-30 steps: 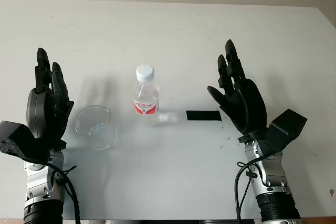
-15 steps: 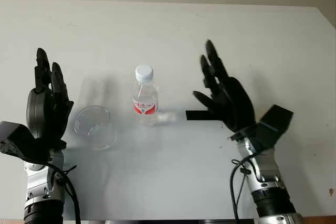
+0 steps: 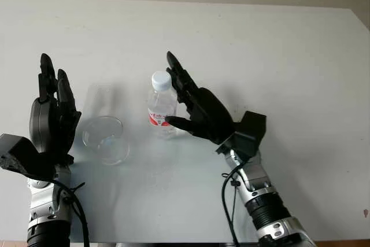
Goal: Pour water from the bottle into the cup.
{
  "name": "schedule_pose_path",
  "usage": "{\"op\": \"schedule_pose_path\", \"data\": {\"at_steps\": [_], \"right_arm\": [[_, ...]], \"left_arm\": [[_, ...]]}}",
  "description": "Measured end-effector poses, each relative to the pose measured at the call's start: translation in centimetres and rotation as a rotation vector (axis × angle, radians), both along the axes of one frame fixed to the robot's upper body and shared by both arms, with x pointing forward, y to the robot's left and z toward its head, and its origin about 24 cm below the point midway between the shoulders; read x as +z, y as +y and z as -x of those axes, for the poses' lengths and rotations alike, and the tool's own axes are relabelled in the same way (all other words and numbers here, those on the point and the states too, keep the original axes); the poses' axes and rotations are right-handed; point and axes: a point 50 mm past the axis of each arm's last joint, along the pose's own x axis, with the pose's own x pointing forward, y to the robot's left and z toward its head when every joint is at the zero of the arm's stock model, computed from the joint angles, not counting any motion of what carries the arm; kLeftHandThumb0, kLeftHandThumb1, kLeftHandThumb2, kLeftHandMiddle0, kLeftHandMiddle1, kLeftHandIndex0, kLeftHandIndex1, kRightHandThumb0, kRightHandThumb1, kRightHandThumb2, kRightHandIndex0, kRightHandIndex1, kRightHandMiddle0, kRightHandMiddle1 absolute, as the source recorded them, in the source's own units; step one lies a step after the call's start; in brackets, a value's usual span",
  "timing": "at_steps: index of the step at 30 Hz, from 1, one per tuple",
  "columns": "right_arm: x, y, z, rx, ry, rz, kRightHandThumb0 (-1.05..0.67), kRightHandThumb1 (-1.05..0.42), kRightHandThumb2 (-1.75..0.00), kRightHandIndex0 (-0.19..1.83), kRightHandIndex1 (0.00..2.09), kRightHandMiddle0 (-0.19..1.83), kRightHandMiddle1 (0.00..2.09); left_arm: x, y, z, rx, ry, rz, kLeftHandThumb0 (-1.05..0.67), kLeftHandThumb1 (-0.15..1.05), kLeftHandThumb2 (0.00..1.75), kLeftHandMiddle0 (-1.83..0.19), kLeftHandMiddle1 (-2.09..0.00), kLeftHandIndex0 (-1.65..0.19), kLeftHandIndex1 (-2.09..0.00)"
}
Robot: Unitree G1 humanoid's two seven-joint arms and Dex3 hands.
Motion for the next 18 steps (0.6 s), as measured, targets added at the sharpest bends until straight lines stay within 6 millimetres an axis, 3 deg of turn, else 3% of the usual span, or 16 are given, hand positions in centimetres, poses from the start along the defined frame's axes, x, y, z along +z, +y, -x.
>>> {"op": "schedule_pose_path", "data": {"at_steps": [18], "right_arm": [[-0.4,2.4,-1.0,0.097,0.017,0.062,-1.04,-0.99,-0.05,-0.19,0.0,-0.19,0.0]], "left_arm": [[0.1,0.0,0.0,0.008,-0.008,0.0,-0.77,1.05,0.59,0.18,-0.05,0.19,-0.04]]}}
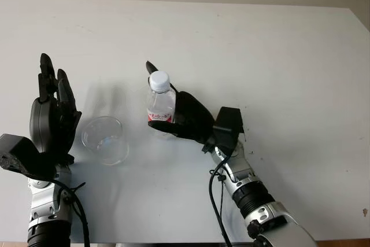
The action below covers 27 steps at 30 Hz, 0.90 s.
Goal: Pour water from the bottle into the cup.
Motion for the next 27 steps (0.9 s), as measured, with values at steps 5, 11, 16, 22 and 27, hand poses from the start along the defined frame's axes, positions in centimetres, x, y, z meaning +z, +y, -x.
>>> {"op": "schedule_pose_path", "data": {"at_steps": [5,11,16,22,27], "right_arm": [[0.1,0.3,0.0,0.047,0.01,-0.015,-0.98,-0.96,-0.04,-0.19,0.0,-0.19,0.0],[0.3,0.2,-0.2,0.06,0.032,-0.036,-0.66,-0.86,-0.05,-0.16,1.11,-0.14,1.24],[0.5,0.2,-0.3,0.035,0.0,-0.012,-0.48,-0.91,-0.06,1.34,2.07,1.12,2.08],[1.6,0.6,-0.1,0.073,-0.14,0.108,-0.34,-1.04,-0.13,1.83,2.09,1.82,2.09],[2.1,0.4,0.2,0.104,-0.237,0.174,-0.28,-1.05,-0.19,1.83,2.09,1.83,2.09]], "left_arm": [[0.0,0.0,0.0,0.002,-0.002,0.0,-0.76,1.05,0.61,0.18,-0.05,0.19,-0.03],[0.0,0.0,0.0,0.009,-0.003,-0.006,-0.76,1.05,0.61,0.19,-0.05,0.19,-0.01],[0.0,0.0,-0.1,0.008,-0.006,-0.007,-0.76,1.05,0.6,0.18,-0.06,0.19,-0.02],[0.1,-0.1,-0.2,0.008,-0.015,-0.008,-0.76,1.05,0.59,0.18,-0.05,0.19,-0.03],[0.1,-0.1,-0.2,0.011,-0.015,-0.006,-0.77,1.05,0.56,0.18,-0.05,0.19,-0.03]]}}
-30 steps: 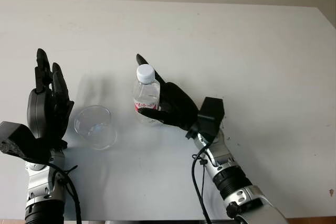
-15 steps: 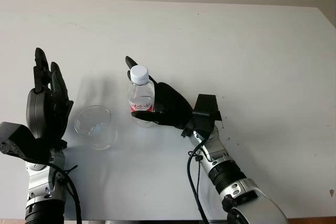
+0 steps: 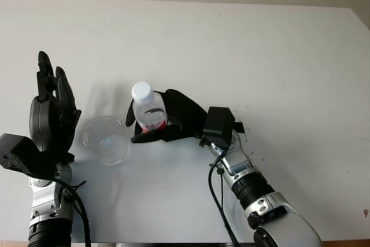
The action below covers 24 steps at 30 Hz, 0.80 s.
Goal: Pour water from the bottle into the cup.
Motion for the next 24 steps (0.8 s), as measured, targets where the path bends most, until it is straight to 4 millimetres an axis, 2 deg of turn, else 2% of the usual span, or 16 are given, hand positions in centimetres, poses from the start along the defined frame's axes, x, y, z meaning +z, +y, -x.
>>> {"op": "schedule_pose_path", "data": {"at_steps": [5,8,15,18,22,23,24], "right_arm": [[0.1,0.1,0.2,0.018,-0.04,0.019,-0.26,-1.05,-0.23,1.83,2.09,1.83,2.09],[0.1,-0.1,0.2,0.015,-0.049,0.017,-0.22,-1.05,-0.36,1.83,2.09,1.83,2.09],[0.3,-1.4,-0.7,-0.085,-0.036,-0.02,-0.2,-1.05,-0.42,1.83,2.09,1.83,2.09],[1.5,-2.1,-2.1,-0.189,-0.064,-0.043,-0.2,-1.05,-0.41,1.83,2.09,1.83,2.09],[4.3,-2.4,-4.1,-0.295,-0.147,-0.042,-0.1,-1.04,-0.45,1.83,2.09,1.83,2.09],[5.0,-2.3,-4.5,-0.313,-0.174,-0.035,-0.08,-1.01,-0.48,1.83,2.09,1.83,2.09],[5.7,-2.1,-4.8,-0.327,-0.198,-0.027,-0.06,-0.92,-0.65,1.83,2.09,1.83,2.09]], "left_arm": [[0.0,0.0,0.0,0.006,0.002,0.002,-0.77,1.05,0.56,0.18,-0.05,0.19,-0.03],[0.0,0.0,0.0,0.006,0.001,0.002,-0.76,1.05,0.56,0.18,-0.05,0.19,-0.03],[0.0,0.0,0.0,0.008,0.001,0.003,-0.76,1.05,0.56,0.18,-0.05,0.19,-0.03],[0.0,0.0,0.0,0.009,0.001,0.002,-0.76,1.05,0.57,0.18,-0.05,0.19,-0.03],[0.0,0.0,0.0,0.011,0.0,0.001,-0.75,1.05,0.58,0.18,-0.05,0.19,-0.03],[0.0,0.0,0.0,0.012,-0.001,0.001,-0.75,1.05,0.58,0.18,-0.05,0.19,-0.04],[0.0,0.0,0.1,0.013,-0.001,0.002,-0.75,1.05,0.58,0.18,-0.05,0.19,-0.04]]}}
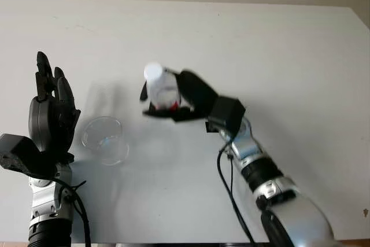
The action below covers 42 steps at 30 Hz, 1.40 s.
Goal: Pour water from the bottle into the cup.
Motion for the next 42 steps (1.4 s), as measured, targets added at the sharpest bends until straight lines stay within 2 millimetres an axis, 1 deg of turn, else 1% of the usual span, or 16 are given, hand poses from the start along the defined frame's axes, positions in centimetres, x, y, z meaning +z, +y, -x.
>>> {"op": "schedule_pose_path", "data": {"at_steps": [2,4,6,7,9,12,16,21,27,30,31,32,34,36,38,42], "right_arm": [[0.9,0.3,-0.5,-0.017,-0.03,0.017,-0.03,-0.76,-0.9,1.83,2.09,1.83,2.09],[1.5,0.5,-0.8,-0.037,-0.061,0.05,-0.03,-0.69,-0.97,1.78,2.09,1.8,2.09],[1.9,0.7,-1.1,-0.058,-0.105,0.099,-0.04,-0.67,-0.95,1.6,2.09,1.56,2.09],[2.1,0.8,-1.2,-0.067,-0.122,0.121,-0.04,-0.68,-0.91,1.53,2.09,1.44,2.09],[2.4,1.0,-1.4,-0.071,-0.146,0.168,-0.02,-0.76,-0.72,1.33,2.09,1.11,2.09],[2.6,1.7,-1.4,-0.071,-0.195,0.251,-0.04,-0.87,-0.45,1.13,2.09,0.74,2.09],[2.1,2.9,-1.0,-0.07,-0.307,0.393,-0.1,-0.96,-0.23,0.91,2.09,0.45,2.09],[1.5,3.8,-0.4,-0.083,-0.446,0.49,-0.14,-0.97,-0.17,0.89,2.09,0.46,2.09],[1.2,4.4,0.4,-0.078,-0.659,0.515,-0.15,-1.01,-0.2,0.95,2.09,0.53,2.09],[0.9,4.7,0.9,-0.062,-0.724,0.52,-0.18,-1.02,-0.19,1.01,2.09,0.47,2.09],[0.8,4.8,1.0,-0.058,-0.744,0.519,-0.21,-1.02,-0.15,1.04,2.09,0.39,1.96],[0.8,4.9,1.2,-0.055,-0.767,0.515,-0.23,-1.01,-0.12,1.06,2.09,0.39,1.9],[0.8,5.2,1.5,-0.045,-0.809,0.515,-0.27,-1.02,-0.09,1.05,2.09,0.42,1.85],[0.6,5.4,1.7,-0.037,-0.838,0.518,-0.3,-1.01,-0.07,1.06,2.09,0.45,1.89],[0.5,5.5,1.8,-0.041,-0.875,0.521,-0.29,-1.01,-0.06,1.08,2.09,0.49,2.04],[0.6,5.6,2.0,-0.055,-0.976,0.526,-0.3,-0.99,-0.05,1.13,2.09,0.61,2.09]], "left_arm": [[0.0,0.0,0.0,0.001,-0.002,0.001,-0.75,1.05,0.58,0.18,-0.06,0.19,-0.04],[0.1,-0.1,0.0,0.002,-0.008,0.004,-0.76,1.05,0.58,0.18,-0.06,0.19,-0.04],[0.2,-0.1,0.0,0.002,-0.01,0.004,-0.75,1.05,0.58,0.18,-0.05,0.19,-0.04],[0.2,-0.1,0.0,0.002,-0.01,0.004,-0.75,1.05,0.58,0.18,-0.05,0.19,-0.03],[0.2,-0.2,0.0,0.002,-0.01,0.005,-0.75,1.05,0.59,0.18,-0.06,0.18,-0.03],[0.2,-0.2,0.0,0.005,-0.011,0.008,-0.76,1.05,0.58,0.18,-0.05,0.19,-0.03],[0.2,-0.3,0.0,0.004,-0.013,0.01,-0.76,1.05,0.58,0.18,-0.05,0.19,-0.04],[0.2,-0.4,0.0,0.003,-0.014,0.009,-0.76,1.05,0.58,0.17,-0.06,0.19,-0.04],[0.2,-0.5,0.0,0.0,-0.013,0.006,-0.75,1.05,0.58,0.17,-0.06,0.19,-0.04],[0.2,-0.5,-0.1,0.001,-0.011,0.004,-0.76,1.05,0.57,0.17,-0.05,0.19,-0.04],[0.2,-0.6,-0.1,0.001,-0.011,0.004,-0.77,1.05,0.57,0.18,-0.05,0.19,-0.04],[0.2,-0.6,-0.1,0.001,-0.011,0.004,-0.77,1.05,0.57,0.17,-0.05,0.19,-0.04],[0.2,-0.6,-0.1,0.0,-0.011,0.004,-0.76,1.05,0.56,0.17,-0.06,0.19,-0.05],[0.2,-0.6,-0.1,-0.001,-0.011,0.004,-0.76,1.05,0.56,0.17,-0.06,0.19,-0.05],[0.2,-0.6,-0.1,-0.001,-0.011,0.004,-0.76,1.05,0.57,0.17,-0.06,0.19,-0.05],[0.2,-0.7,-0.1,-0.003,-0.011,0.003,-0.75,1.05,0.58,0.17,-0.05,0.19,-0.04]]}}
